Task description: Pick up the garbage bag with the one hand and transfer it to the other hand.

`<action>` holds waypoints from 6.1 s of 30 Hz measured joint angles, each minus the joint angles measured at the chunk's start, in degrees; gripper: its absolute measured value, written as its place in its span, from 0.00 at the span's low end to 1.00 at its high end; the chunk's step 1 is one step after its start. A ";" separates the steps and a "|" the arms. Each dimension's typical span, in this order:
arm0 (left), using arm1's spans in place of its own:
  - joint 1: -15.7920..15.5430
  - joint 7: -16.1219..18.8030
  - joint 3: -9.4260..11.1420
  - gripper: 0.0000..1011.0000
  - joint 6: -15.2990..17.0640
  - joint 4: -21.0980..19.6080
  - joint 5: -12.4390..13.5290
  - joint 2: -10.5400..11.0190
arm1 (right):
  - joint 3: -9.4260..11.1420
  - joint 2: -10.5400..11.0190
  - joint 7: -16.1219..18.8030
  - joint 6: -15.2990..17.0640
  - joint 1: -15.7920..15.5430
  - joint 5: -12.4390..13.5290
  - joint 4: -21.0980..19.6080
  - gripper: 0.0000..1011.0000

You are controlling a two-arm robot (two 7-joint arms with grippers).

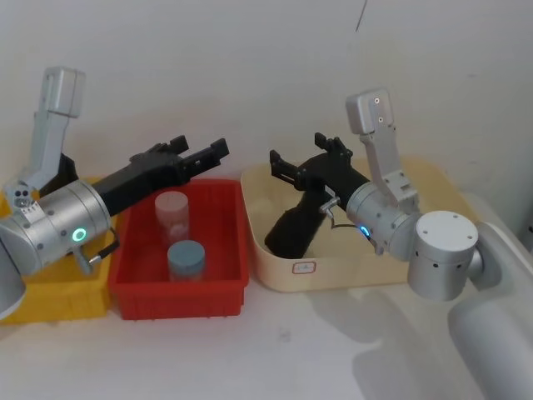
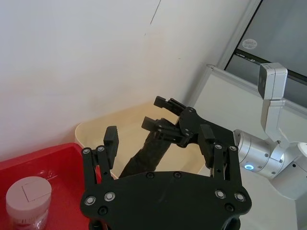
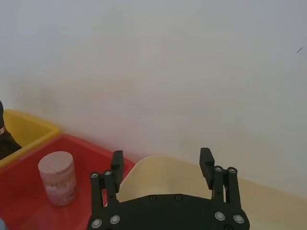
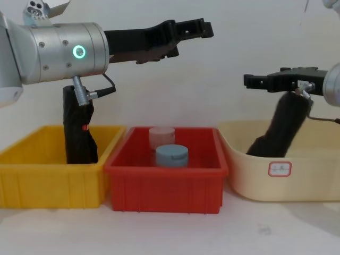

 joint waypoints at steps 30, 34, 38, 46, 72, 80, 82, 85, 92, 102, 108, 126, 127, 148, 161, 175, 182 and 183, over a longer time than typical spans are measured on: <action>0.53 0.45 -0.23 0.99 0.13 -0.57 -0.37 0.20 | -1.76 2.35 7.07 2.45 -0.96 1.65 -6.92 0.99; 0.55 0.48 -0.22 0.99 0.13 -0.60 -0.38 0.20 | -2.77 3.16 9.11 3.98 -1.43 2.28 -8.94 0.99; 0.57 0.48 -0.23 0.99 0.13 -0.61 -0.38 0.20 | -3.96 3.91 11.17 6.01 -1.86 2.85 -10.99 0.99; 0.60 0.49 -0.20 0.99 0.13 -0.66 -0.38 0.25 | -7.68 4.57 14.57 11.98 -2.40 3.86 -15.41 0.99; 5.56 12.81 -2.43 0.99 0.23 -10.48 3.36 4.04 | -11.72 1.88 13.78 19.28 -2.54 5.43 -17.42 0.99; 6.97 16.21 -3.26 0.99 0.38 -12.97 4.19 5.16 | -11.72 1.75 13.07 19.44 -2.29 5.70 -16.25 0.99; 7.29 16.90 -3.43 0.99 0.44 -13.54 4.29 5.47 | -11.79 1.75 12.96 19.43 -2.12 5.74 -15.75 0.99; 7.65 17.81 -3.66 0.99 0.58 -14.13 4.33 5.80 | -12.01 1.79 12.93 19.35 -1.85 5.74 -15.08 0.99; 8.26 19.24 -4.04 0.99 0.74 -14.88 4.30 6.27 | -12.78 1.91 13.14 18.67 -0.70 5.52 -12.73 0.99; 8.71 20.30 -4.32 0.99 0.83 -15.47 4.23 6.63 | -14.92 2.40 13.86 15.88 1.82 3.54 -8.63 0.99; 8.86 20.63 -4.43 0.99 0.86 -15.64 4.20 6.75 | -16.30 2.85 14.74 13.32 3.02 2.17 -6.50 0.99; 9.01 21.04 -4.55 0.99 0.91 -15.86 4.12 6.87 | -16.93 3.16 18.21 9.20 4.24 3.65 -3.16 0.99; 9.01 21.04 -4.55 0.99 0.91 -15.86 4.12 6.87 | -16.94 3.13 18.30 9.12 4.34 3.73 -2.93 0.99; 9.06 21.15 -4.55 0.99 0.90 -15.90 4.13 6.92 | -18.58 1.47 21.58 6.02 7.83 5.22 4.89 0.99; 9.06 21.15 -4.55 0.99 0.90 -15.90 4.13 6.92 | -20.17 1.69 22.60 5.77 9.56 4.73 7.63 0.99; 9.06 21.14 -4.55 0.99 0.90 -15.90 4.13 6.92 | -21.17 2.49 23.90 5.37 11.10 4.24 11.00 0.99; 9.05 21.14 -4.55 0.99 0.90 -15.90 4.13 6.92 | -21.48 2.54 24.68 5.20 11.55 4.20 12.32 0.99; 9.05 21.14 -4.55 0.99 0.90 -15.90 4.13 6.92 | -21.53 2.52 24.75 5.20 11.61 4.21 12.50 0.99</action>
